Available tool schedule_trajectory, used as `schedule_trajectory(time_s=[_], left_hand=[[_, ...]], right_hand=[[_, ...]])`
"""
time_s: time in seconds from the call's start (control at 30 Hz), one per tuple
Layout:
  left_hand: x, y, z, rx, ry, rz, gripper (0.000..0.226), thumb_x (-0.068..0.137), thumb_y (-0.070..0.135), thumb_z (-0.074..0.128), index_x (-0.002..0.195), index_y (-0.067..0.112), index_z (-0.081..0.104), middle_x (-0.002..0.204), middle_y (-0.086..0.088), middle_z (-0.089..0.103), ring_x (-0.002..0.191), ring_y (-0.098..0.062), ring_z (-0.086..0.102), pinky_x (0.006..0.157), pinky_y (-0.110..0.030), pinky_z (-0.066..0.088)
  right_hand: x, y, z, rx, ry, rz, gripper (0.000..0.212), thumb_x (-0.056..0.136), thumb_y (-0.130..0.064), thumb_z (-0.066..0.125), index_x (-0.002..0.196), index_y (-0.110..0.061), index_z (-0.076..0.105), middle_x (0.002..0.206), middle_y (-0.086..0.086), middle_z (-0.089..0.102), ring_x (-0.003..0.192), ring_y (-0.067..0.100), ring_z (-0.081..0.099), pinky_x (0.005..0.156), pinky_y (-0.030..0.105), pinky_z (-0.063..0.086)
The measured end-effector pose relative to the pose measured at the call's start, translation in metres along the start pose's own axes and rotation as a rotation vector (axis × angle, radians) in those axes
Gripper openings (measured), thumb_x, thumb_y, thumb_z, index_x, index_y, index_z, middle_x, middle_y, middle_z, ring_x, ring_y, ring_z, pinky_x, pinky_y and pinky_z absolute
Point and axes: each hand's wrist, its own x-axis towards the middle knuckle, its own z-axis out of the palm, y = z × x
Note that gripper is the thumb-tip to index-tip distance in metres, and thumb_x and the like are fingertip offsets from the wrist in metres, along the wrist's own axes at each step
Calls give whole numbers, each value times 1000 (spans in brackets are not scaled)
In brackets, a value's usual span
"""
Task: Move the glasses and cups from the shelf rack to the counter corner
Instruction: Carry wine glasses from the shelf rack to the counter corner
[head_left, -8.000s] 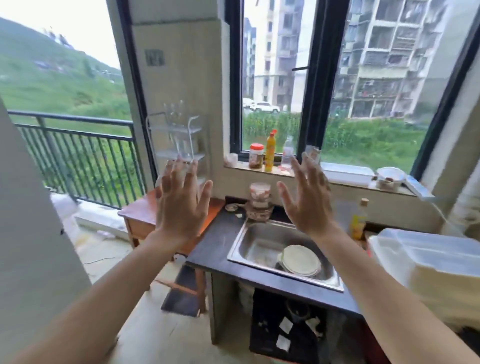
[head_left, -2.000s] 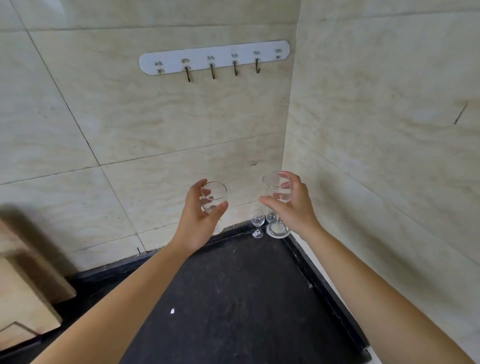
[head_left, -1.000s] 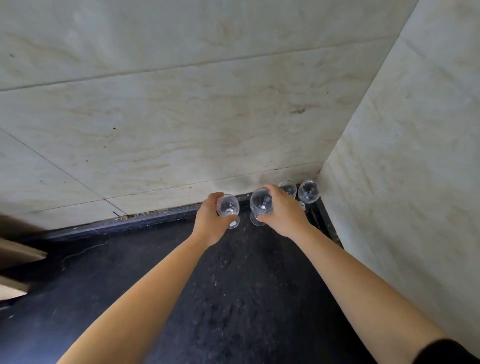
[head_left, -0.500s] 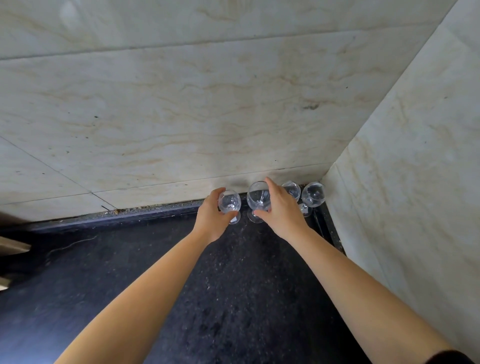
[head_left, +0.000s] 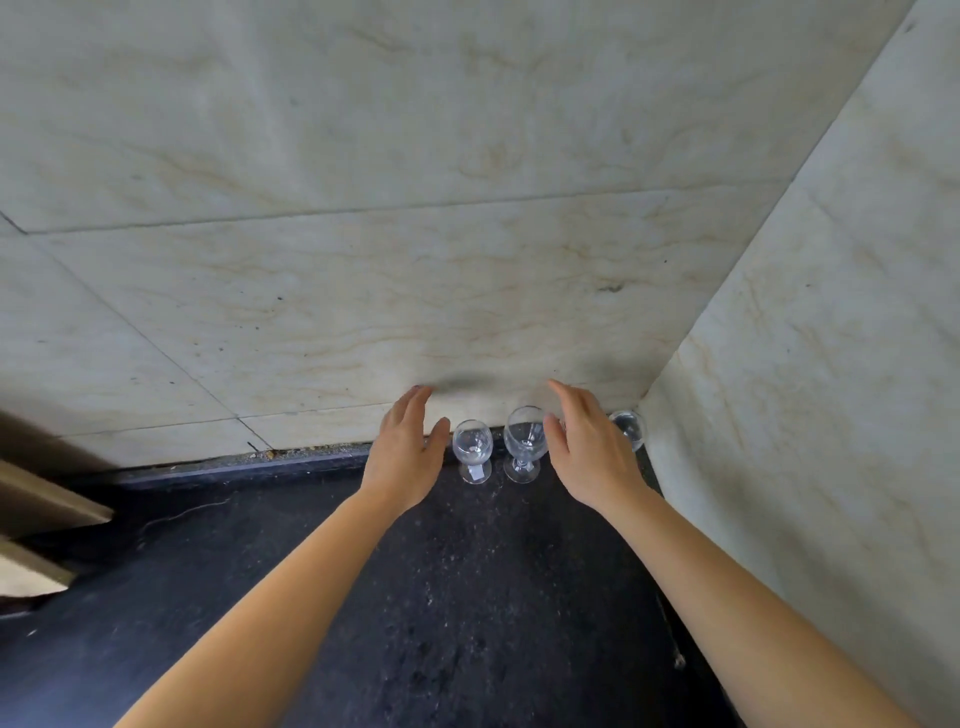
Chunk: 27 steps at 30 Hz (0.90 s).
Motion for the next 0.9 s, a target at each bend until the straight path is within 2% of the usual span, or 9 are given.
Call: schedule_trajectory(time_s=[0.1, 0.27, 0.43, 0.57, 0.7, 0.9], left_hand=[[-22, 9, -44, 176, 130, 71, 54, 104, 37, 40, 154, 16, 30, 164, -10, 23, 150, -32, 22, 117, -51, 29], [-69, 12, -127, 382, 377, 102, 57, 104, 42, 36, 154, 15, 30, 164, -14, 22, 151, -34, 18, 119, -55, 23], [-145, -6, -208, 496, 606, -68, 59, 104, 46, 32, 154, 16, 28, 164, -15, 19, 152, -34, 15, 120, -54, 18], [-239, -32, -260, 568, 711, -236, 59, 103, 46, 33, 154, 15, 30, 164, -17, 19, 151, -35, 16, 120, -54, 18], [-355, -58, -304, 629, 870, -449, 62, 101, 48, 33, 151, 11, 37, 161, -20, 26, 148, -39, 24, 118, -57, 23], [-528, -96, -356, 684, 1059, -615, 63, 99, 47, 35, 150, 11, 39, 161, -21, 26, 148, -39, 24, 116, -59, 24]], right_hand=[[-1, -22, -26, -46, 85, -34, 57, 107, -42, 35, 155, -13, 33, 160, 14, 35, 143, 32, 41, 109, 46, 42], [7, -83, -56, -108, 249, -262, 65, 104, -48, 34, 157, -10, 31, 164, 22, 24, 149, 38, 29, 117, 50, 31], [10, -185, -47, -33, 304, -511, 70, 104, -55, 31, 159, -13, 25, 167, 23, 13, 153, 39, 18, 122, 51, 20], [-21, -273, -18, 85, 206, -676, 72, 103, -59, 32, 159, -15, 24, 168, 21, 10, 154, 39, 15, 122, 54, 20], [-79, -367, 7, 147, 112, -890, 74, 101, -63, 28, 159, -16, 24, 168, 20, 10, 154, 38, 15, 121, 56, 20], [-197, -507, 35, 223, 76, -1184, 76, 98, -64, 33, 157, -15, 30, 167, 21, 17, 152, 39, 21, 119, 57, 24]])
